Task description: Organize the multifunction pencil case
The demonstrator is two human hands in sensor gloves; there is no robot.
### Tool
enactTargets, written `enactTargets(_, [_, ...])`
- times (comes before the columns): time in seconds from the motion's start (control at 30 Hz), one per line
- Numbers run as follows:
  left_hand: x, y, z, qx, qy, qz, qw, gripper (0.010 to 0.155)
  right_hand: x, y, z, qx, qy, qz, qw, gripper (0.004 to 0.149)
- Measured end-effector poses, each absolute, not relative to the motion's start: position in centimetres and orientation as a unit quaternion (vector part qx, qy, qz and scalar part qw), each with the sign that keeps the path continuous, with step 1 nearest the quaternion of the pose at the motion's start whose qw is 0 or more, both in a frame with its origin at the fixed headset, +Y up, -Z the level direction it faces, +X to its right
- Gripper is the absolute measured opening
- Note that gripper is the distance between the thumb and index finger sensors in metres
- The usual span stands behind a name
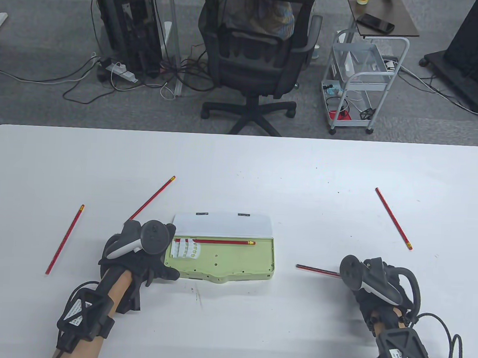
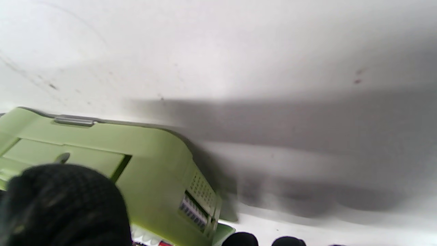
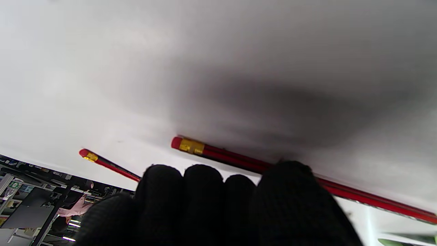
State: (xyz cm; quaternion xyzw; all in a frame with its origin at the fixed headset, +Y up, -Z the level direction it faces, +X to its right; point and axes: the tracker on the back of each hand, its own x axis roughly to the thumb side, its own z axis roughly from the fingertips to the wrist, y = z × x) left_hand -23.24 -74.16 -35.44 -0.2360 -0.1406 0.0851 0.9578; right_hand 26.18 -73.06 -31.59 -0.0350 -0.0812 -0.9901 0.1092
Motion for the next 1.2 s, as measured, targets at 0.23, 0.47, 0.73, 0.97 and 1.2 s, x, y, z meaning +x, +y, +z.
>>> enactTargets(0.23, [-23.3, -74.2, -35.4, -0.237, -0.141, 0.086, 0.957, 0.116, 25.5, -73.8, -31.8, -0.052, -0.067, -0.984, 0.154, 0.047])
enactTargets(0.47, [-23.3, -74.2, -35.4, -0.237, -0.141, 0.085, 0.957, 0.116, 24.6, -74.0, -31.8, -0.083, -0.040, -0.975, 0.204, 0.041])
enactTargets(0.73, [-23.3, -74.2, -35.4, -0.238, -0.140, 0.084, 0.957, 0.116, 24.2, -74.2, -31.8, -0.092, -0.047, -0.970, 0.219, 0.042])
enactTargets(0.97, [-23.3, -74.2, -35.4, -0.238, -0.140, 0.083, 0.957, 0.116, 24.3, -74.1, -31.8, -0.092, -0.061, -0.973, 0.204, 0.044])
enactTargets(1.2, [-23.3, -74.2, -35.4, -0.239, -0.140, 0.084, 0.957, 0.116, 24.4, -74.3, -31.9, -0.073, -0.076, -0.974, 0.198, 0.044])
